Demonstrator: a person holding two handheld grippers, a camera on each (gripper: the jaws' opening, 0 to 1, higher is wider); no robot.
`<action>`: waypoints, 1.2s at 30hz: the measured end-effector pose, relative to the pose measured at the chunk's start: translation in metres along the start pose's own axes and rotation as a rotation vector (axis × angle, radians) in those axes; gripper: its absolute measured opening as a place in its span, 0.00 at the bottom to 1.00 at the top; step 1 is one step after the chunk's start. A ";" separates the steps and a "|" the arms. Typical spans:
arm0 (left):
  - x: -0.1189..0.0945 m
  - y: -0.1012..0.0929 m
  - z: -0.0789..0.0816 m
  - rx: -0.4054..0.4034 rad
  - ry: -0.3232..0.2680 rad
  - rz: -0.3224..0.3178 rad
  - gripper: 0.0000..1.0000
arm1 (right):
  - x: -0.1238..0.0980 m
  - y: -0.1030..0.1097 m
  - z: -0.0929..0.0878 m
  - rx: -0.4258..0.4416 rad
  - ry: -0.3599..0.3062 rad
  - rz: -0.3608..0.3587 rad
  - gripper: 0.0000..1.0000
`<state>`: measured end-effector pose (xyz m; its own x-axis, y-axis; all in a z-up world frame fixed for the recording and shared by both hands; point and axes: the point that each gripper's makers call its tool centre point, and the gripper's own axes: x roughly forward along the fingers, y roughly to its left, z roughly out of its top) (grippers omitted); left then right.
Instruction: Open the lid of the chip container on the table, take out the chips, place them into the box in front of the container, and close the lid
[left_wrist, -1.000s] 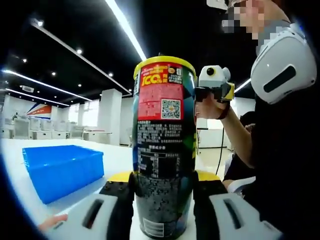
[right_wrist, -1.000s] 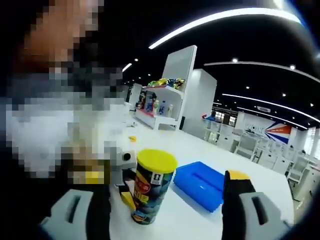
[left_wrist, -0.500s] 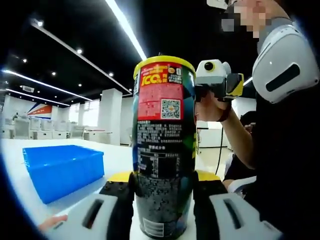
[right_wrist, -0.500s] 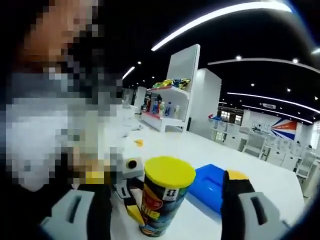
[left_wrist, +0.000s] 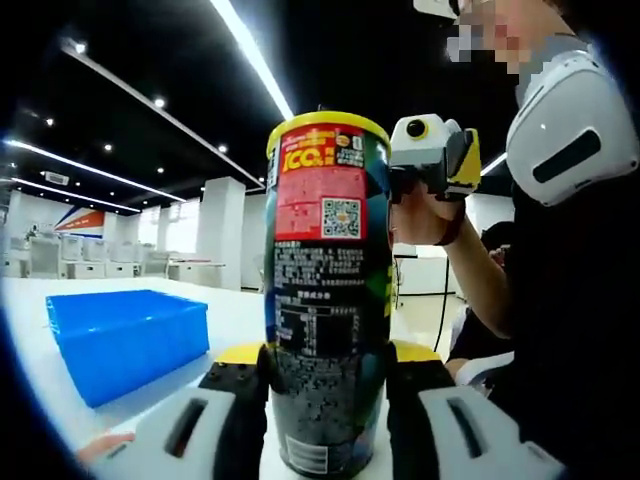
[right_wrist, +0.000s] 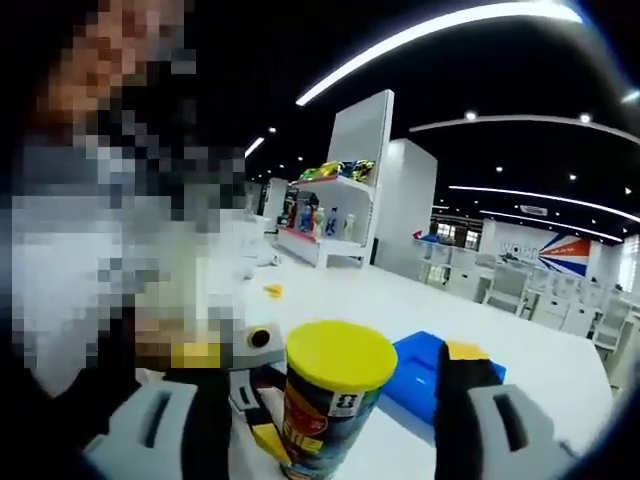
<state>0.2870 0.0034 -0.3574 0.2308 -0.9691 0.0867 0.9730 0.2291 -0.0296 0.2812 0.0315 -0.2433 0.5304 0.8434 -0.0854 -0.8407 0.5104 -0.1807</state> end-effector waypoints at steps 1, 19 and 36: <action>0.000 0.000 0.000 0.000 0.000 0.001 0.47 | 0.002 -0.001 -0.001 -0.001 0.003 -0.004 0.74; 0.000 0.001 0.000 0.002 -0.004 0.005 0.47 | 0.013 -0.002 -0.005 0.036 0.012 0.006 0.58; 0.001 0.001 0.000 0.001 -0.007 0.009 0.47 | 0.018 -0.008 -0.013 0.034 0.053 -0.030 0.46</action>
<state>0.2885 0.0031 -0.3572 0.2397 -0.9663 0.0933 0.9708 0.2380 -0.0291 0.2988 0.0405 -0.2557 0.5595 0.8183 -0.1321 -0.8272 0.5413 -0.1508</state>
